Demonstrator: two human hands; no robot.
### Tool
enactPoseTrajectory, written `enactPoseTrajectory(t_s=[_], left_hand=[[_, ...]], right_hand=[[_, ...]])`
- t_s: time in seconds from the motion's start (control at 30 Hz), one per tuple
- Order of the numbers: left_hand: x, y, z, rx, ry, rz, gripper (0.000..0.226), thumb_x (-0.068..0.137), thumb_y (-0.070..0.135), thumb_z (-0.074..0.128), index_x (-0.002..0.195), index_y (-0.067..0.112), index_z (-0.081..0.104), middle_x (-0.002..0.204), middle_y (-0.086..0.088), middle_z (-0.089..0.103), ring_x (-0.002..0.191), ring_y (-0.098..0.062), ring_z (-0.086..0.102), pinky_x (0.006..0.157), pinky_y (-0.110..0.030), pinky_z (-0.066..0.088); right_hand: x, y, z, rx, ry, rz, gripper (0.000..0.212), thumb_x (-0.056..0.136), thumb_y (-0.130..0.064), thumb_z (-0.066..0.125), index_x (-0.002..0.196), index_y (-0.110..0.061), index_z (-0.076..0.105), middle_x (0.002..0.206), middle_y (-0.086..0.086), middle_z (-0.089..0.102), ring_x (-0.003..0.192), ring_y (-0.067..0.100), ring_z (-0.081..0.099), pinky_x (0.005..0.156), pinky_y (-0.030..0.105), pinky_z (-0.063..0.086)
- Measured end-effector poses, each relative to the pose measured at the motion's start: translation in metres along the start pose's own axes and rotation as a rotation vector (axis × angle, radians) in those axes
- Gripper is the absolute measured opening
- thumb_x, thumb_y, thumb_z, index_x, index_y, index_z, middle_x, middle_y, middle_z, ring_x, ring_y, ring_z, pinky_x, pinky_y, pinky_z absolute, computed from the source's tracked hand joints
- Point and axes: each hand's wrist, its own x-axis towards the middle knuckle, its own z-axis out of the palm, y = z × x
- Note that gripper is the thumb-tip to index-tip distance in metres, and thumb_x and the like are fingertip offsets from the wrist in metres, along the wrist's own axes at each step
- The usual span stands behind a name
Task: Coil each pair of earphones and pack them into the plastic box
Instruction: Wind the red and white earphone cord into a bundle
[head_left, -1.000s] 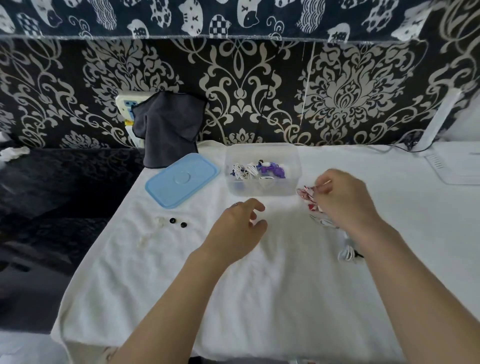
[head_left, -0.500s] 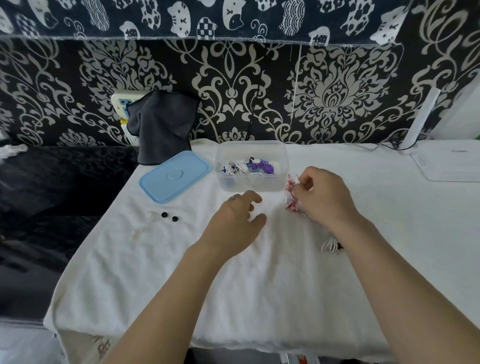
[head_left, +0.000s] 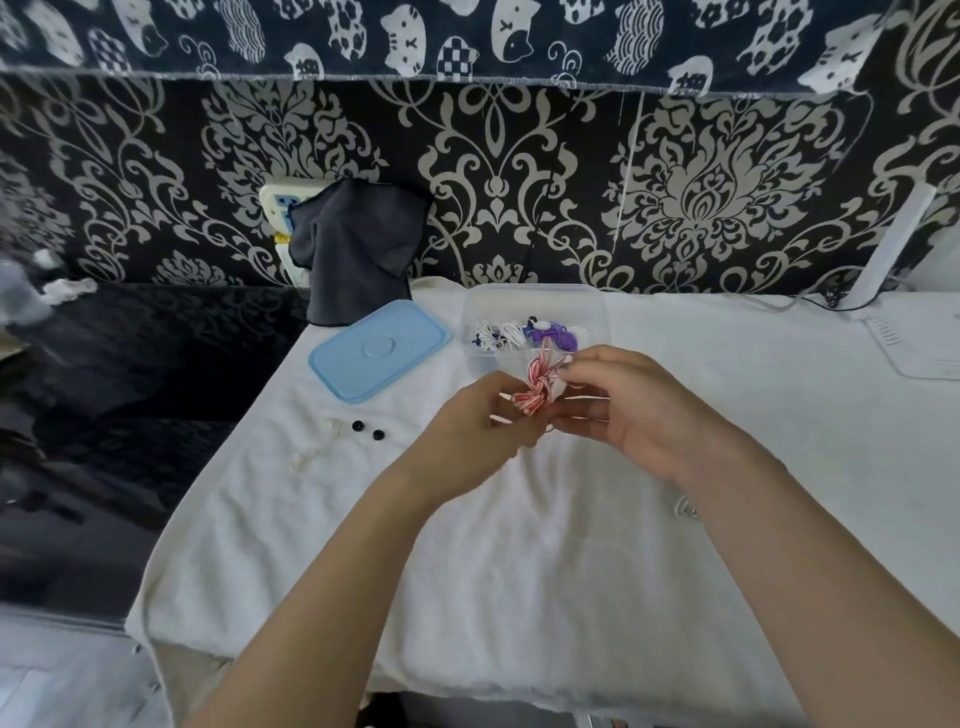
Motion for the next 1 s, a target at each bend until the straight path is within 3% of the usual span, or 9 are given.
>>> enactPoseTrajectory(t_s=[0.1,0.3,0.47,0.53,0.63,0.73,0.8,0.87,1.0], left_hand=[[-0.002,-0.005,-0.010,0.003,0.060,0.008,0.018,0.093,0.027,0.073,0.102,0.021,0.059,0.090,0.002,0.074,0.087,-0.018,0.073,0.087,-0.043,0.060],[-0.015,-0.011,-0.027,0.288,0.141,0.150,0.024,0.094,0.038,0.069,0.096,0.019,0.053,0.096,0.010,0.068,0.076,-0.005,0.066,0.065,-0.019,0.049],[-0.016,-0.016,-0.040,0.320,0.113,0.112,0.015,0.102,0.028,0.057,0.092,0.017,0.057,0.087,0.006,0.068,0.071,-0.007,0.070,0.075,-0.043,0.060],[-0.017,-0.018,-0.046,0.318,0.104,0.094,0.014,0.103,0.025,0.054,0.091,0.020,0.059,0.085,0.007,0.069,0.068,-0.008,0.068,0.075,-0.047,0.060],[-0.016,-0.021,-0.056,0.333,0.134,0.083,0.022,0.103,0.024,0.049,0.085,0.026,0.062,0.077,0.012,0.068,0.063,-0.006,0.060,0.069,-0.038,0.057],[-0.015,-0.021,-0.062,0.276,0.173,0.043,0.029,0.103,0.020,0.047,0.078,0.024,0.062,0.065,0.017,0.062,0.056,-0.002,0.052,0.063,-0.023,0.046],[-0.015,-0.021,-0.065,0.231,0.183,0.021,0.030,0.103,0.020,0.045,0.078,0.017,0.061,0.060,0.015,0.058,0.054,-0.009,0.052,0.063,-0.029,0.046],[-0.015,-0.021,-0.067,0.204,0.190,0.007,0.030,0.103,0.020,0.043,0.081,0.010,0.061,0.057,0.012,0.055,0.053,-0.013,0.051,0.063,-0.032,0.047],[-0.015,-0.021,-0.072,0.196,0.237,0.009,0.027,0.103,0.018,0.045,0.085,0.007,0.063,0.063,0.006,0.057,0.057,-0.011,0.052,0.061,-0.024,0.045]], right_hand=[[0.002,0.002,0.007,0.048,-0.011,0.023,0.010,0.092,0.002,0.058,0.097,-0.002,0.065,0.085,0.017,0.073,0.072,0.027,0.074,0.073,0.035,0.063],[0.008,0.012,0.022,0.068,-0.017,0.067,0.009,0.093,0.003,0.058,0.100,0.004,0.064,0.085,0.022,0.074,0.079,0.032,0.074,0.068,0.034,0.063],[0.011,0.016,0.035,0.014,-0.034,0.128,0.008,0.094,-0.003,0.061,0.093,0.003,0.066,0.083,0.024,0.074,0.083,0.034,0.074,0.073,0.037,0.063],[0.015,0.021,0.037,-0.211,0.021,0.122,0.016,0.094,-0.017,0.063,0.089,-0.003,0.067,0.091,0.023,0.076,0.079,0.029,0.074,0.074,0.037,0.062],[0.021,0.028,0.038,-0.668,0.223,-0.146,0.022,0.090,-0.037,0.066,0.092,-0.015,0.061,0.094,0.003,0.073,0.085,0.018,0.071,0.084,0.036,0.057],[0.015,0.026,0.053,-0.653,0.013,-0.391,0.032,0.093,-0.033,0.064,0.124,-0.028,0.059,0.123,-0.016,0.063,0.111,0.001,0.059,0.088,0.012,0.044],[0.013,0.031,0.068,-0.587,-0.188,-0.327,0.043,0.089,-0.038,0.062,0.132,-0.036,0.055,0.129,-0.020,0.062,0.117,-0.002,0.058,0.100,0.021,0.046],[0.015,0.039,0.075,-0.564,-0.254,-0.263,0.042,0.083,-0.039,0.061,0.125,-0.040,0.058,0.118,-0.016,0.069,0.112,0.002,0.064,0.102,0.037,0.049],[0.017,0.043,0.080,-0.532,-0.196,-0.246,0.021,0.090,-0.025,0.066,0.111,-0.026,0.061,0.087,-0.001,0.073,0.077,0.006,0.065,0.080,0.033,0.049]])
